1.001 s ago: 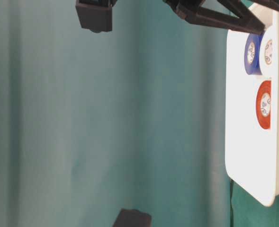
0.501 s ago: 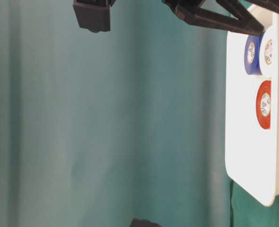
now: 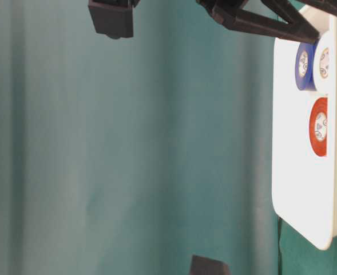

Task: Put the tape alternately from left to right into the white case.
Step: 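Lower the left gripper into the black roll's hole and grasp it, then lift the black roll and carry it to the tray's left side, then release the black roll in the tray and withdraw the left gripper, then lower the right gripper into the teal roll's hole and grasp it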

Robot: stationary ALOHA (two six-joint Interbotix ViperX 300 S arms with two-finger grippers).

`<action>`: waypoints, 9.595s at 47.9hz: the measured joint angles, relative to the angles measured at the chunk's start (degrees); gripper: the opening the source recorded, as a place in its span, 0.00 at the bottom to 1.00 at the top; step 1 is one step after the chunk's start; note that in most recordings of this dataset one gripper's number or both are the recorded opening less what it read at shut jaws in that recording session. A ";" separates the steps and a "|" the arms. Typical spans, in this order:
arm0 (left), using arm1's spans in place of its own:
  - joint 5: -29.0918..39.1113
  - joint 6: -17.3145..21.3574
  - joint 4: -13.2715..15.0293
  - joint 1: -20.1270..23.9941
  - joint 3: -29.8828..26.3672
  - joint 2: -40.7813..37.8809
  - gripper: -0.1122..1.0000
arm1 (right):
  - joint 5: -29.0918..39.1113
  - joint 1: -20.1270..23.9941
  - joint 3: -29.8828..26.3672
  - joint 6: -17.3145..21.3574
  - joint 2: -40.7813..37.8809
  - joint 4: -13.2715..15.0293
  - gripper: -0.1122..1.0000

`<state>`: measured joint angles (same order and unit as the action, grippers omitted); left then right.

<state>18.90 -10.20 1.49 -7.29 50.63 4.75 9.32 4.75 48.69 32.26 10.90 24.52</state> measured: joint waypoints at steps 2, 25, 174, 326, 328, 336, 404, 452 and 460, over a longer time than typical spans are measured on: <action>-0.09 0.00 0.00 0.00 0.00 -0.44 0.77 | 0.00 0.00 0.00 0.00 0.00 0.00 0.84; -0.26 0.09 0.00 0.00 0.00 -1.85 0.73 | 0.00 0.00 0.18 0.00 0.09 0.00 0.84; 1.76 24.87 -0.18 22.59 -16.88 -6.33 0.06 | -0.09 0.26 0.35 0.09 0.09 -0.09 0.84; 5.27 13.36 -0.18 5.89 -10.11 0.26 0.58 | -0.53 0.26 0.35 0.09 0.09 -0.09 0.84; 5.27 12.48 -0.09 5.36 -9.93 0.44 0.59 | -0.53 0.26 0.35 0.09 0.09 -0.09 0.84; 5.27 9.05 -0.09 3.43 -9.67 0.70 0.59 | -0.44 0.26 0.35 0.09 0.00 -0.09 0.84; 5.19 8.00 -0.09 2.20 -9.32 0.79 0.59 | -4.22 5.01 0.35 3.16 -1.32 -0.79 0.84; 5.19 8.00 -0.09 2.20 -9.23 0.70 0.59 | -3.87 2.55 -1.41 4.13 -9.14 0.00 0.84; 5.10 8.00 -0.18 2.20 -9.23 0.70 0.58 | -3.87 1.49 -1.58 4.13 -10.99 0.09 0.84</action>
<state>23.99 -2.20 1.32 -5.10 41.40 5.45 5.45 6.24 47.11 36.39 -0.09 24.61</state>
